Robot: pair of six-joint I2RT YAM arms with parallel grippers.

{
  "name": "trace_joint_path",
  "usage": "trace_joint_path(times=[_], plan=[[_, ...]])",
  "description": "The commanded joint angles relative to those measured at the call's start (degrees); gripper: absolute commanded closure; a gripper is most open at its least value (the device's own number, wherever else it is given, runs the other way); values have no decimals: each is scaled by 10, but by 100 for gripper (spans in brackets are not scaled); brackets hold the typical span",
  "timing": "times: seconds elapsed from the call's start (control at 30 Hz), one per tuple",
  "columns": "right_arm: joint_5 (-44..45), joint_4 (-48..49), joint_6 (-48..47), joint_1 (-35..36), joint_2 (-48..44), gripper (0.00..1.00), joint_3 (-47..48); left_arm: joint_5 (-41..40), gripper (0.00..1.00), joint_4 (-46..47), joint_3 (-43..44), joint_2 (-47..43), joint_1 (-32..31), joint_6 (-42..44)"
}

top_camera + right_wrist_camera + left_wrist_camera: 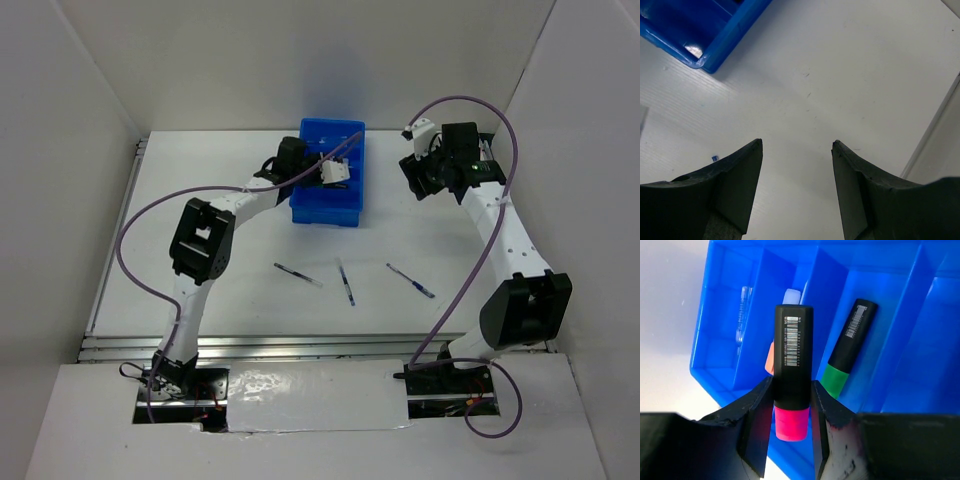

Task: Sort the stationery into containers
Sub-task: Place the stationery into the container, then grab a piece of stationery with the right arm

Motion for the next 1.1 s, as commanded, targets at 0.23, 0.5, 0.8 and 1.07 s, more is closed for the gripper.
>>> trace_joint_path(times=[0.23,0.5,0.8,1.07], plan=[[-12,-31,10,-2,8,35,21,0,42,100,-8,-10,-2,-8],[-48,-136,12,-13,3,40,-4,-14,32,124,-46,-65,-17,-10],[-58,-151,20,79,-26,46,-126,-87,28,101,-80,-240,25,-261],[4,-81,72,99,1,54,-233,-30,36,-21,-193,-401,118,-423]])
